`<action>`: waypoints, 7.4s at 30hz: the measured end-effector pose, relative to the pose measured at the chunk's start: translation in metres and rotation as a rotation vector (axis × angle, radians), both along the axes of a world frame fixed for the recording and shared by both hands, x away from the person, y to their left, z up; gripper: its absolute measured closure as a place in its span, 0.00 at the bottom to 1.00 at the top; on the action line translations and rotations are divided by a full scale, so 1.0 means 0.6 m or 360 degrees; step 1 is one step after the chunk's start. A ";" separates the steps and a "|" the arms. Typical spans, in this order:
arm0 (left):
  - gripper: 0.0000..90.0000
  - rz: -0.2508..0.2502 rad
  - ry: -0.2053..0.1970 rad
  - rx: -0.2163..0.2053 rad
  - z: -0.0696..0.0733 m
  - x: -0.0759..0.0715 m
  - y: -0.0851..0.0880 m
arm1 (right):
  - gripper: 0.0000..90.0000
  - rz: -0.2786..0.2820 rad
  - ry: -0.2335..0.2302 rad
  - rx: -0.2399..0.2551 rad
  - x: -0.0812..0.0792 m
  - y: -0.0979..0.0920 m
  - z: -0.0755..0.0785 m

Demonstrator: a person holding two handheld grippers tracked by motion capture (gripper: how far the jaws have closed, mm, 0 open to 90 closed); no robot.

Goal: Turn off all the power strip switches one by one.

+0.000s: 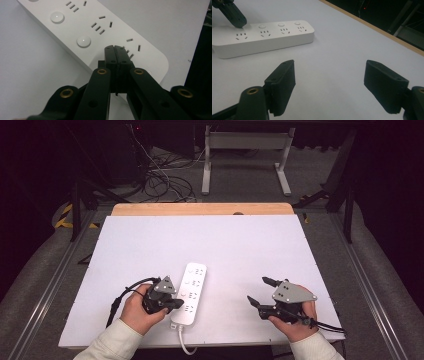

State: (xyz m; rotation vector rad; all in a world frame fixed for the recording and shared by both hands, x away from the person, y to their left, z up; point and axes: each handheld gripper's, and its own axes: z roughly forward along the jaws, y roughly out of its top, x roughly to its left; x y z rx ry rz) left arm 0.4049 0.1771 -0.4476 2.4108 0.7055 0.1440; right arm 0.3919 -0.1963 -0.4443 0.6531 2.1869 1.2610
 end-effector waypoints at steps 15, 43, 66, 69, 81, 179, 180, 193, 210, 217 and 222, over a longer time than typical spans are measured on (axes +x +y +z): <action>1.00 0.0009 -0.0006 0.0024 -0.002 -0.001 -0.001 | 0.28 -0.0003 0.0007 -0.0006 0.000 0.000 -0.001; 1.00 0.0027 -0.0078 0.0091 -0.003 -0.010 -0.011 | 0.28 0.0002 0.0014 -0.0002 0.001 0.000 -0.001; 1.00 0.0119 -0.0199 -0.0217 0.029 0.005 0.005 | 0.28 0.0000 0.0007 -0.0012 0.001 -0.001 -0.002; 1.00 0.0131 -0.0189 -0.0246 0.022 0.018 0.002 | 0.28 0.0001 0.0011 -0.0013 0.002 0.000 -0.003; 1.00 0.0165 -0.0177 -0.0237 0.011 0.043 -0.007 | 0.28 0.0000 0.0015 -0.0015 0.003 -0.001 -0.005; 1.00 0.0185 -0.0289 -0.0226 0.027 0.036 -0.005 | 0.28 -0.0005 0.0017 0.0001 0.001 -0.004 -0.002; 1.00 0.0179 -0.0286 -0.0206 0.029 0.039 -0.008 | 0.28 -0.0004 0.0017 -0.0003 0.001 -0.004 -0.003; 1.00 0.0217 -0.0260 -0.0225 0.024 0.090 -0.028 | 0.28 0.0000 0.0032 -0.0020 0.003 -0.001 -0.007; 1.00 0.0230 -0.0223 -0.0127 0.002 0.104 -0.026 | 0.28 0.0000 0.0032 -0.0007 0.003 -0.002 -0.007; 1.00 0.0213 -0.0182 -0.0085 -0.004 0.106 -0.028 | 0.27 0.0005 0.0034 -0.0012 0.003 -0.002 -0.007; 1.00 0.0217 -0.0166 -0.0063 -0.008 0.107 -0.028 | 0.27 0.0005 0.0034 -0.0011 0.003 -0.002 -0.007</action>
